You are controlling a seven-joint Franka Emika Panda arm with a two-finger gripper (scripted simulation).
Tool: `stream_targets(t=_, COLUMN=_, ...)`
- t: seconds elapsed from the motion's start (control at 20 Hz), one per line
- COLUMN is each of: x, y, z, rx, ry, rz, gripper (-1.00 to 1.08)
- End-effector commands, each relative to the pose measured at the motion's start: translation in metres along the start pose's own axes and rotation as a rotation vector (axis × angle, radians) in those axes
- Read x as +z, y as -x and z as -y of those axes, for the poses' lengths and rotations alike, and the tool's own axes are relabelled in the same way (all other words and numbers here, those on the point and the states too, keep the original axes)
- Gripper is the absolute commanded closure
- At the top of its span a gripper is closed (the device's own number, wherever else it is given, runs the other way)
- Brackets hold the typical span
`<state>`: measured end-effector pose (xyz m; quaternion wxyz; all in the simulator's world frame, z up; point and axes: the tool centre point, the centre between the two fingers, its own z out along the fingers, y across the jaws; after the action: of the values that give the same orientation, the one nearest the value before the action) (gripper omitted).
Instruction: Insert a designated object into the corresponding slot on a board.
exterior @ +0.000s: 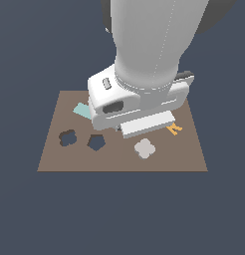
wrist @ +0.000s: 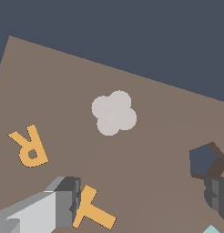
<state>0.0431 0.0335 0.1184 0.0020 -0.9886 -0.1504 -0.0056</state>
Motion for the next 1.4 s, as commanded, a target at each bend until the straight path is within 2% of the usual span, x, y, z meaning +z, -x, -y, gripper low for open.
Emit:
stream_targets(t=0.0, x=0.016, y=-0.011, z=0.002, rx=-0.072, ry=-0.001, rz=0.003, gripper=-0.92)
stream_targets(t=0.3, x=0.046, y=-0.034, z=0.009, rx=-0.218, ry=-0.001, rz=0.008, gripper=-0.92)
stream_targets(t=0.6, x=0.064, y=-0.047, z=0.015, rx=-0.303, ry=0.0, rz=0.011, gripper=-0.92)
stream_targets(t=1.35, x=0.087, y=-0.05, z=0.017, rx=-0.331, ry=0.0, rz=0.012, gripper=-0.92)
